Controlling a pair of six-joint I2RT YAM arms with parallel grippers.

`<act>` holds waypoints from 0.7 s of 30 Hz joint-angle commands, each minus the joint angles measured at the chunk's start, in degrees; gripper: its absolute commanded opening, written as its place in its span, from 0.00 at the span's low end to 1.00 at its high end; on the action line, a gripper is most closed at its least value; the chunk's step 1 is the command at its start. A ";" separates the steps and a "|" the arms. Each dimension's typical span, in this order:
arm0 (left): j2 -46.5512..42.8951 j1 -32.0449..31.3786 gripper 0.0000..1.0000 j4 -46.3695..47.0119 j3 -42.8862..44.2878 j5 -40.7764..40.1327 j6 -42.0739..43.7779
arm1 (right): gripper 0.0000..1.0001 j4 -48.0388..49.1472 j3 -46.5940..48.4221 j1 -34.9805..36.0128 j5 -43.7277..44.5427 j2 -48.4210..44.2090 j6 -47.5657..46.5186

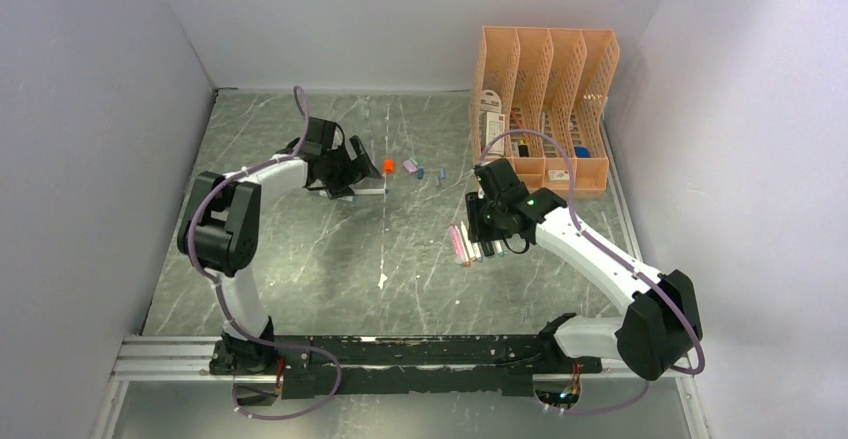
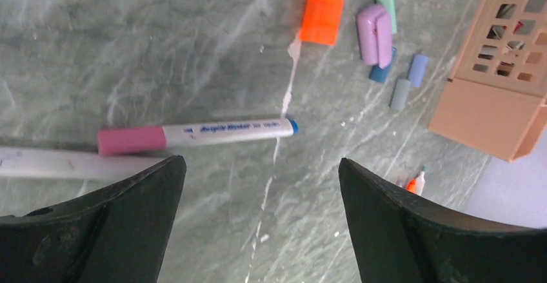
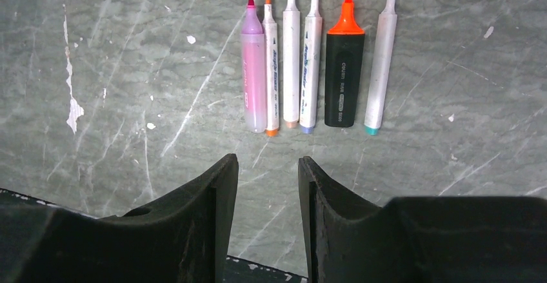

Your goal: Open the pen caps

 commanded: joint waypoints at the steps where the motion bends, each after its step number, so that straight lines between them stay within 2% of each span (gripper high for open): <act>1: 4.12 0.32 0.99 6.55 1.85 1.80 -2.43 | 0.40 0.85 -0.74 -0.13 -0.99 -0.35 0.26; 10: 6.63 -0.92 0.95 6.92 6.03 1.54 -2.32 | 0.40 1.62 -1.82 -0.04 -1.73 -0.38 0.40; 15: 9.40 -1.26 0.95 3.66 8.41 0.78 -1.19 | 0.40 1.80 -2.36 0.02 -1.89 -0.74 0.54; 21: 6.62 -1.21 0.96 0.24 7.34 -3.31 1.15 | 0.40 2.01 -3.02 0.06 -2.36 -1.32 0.66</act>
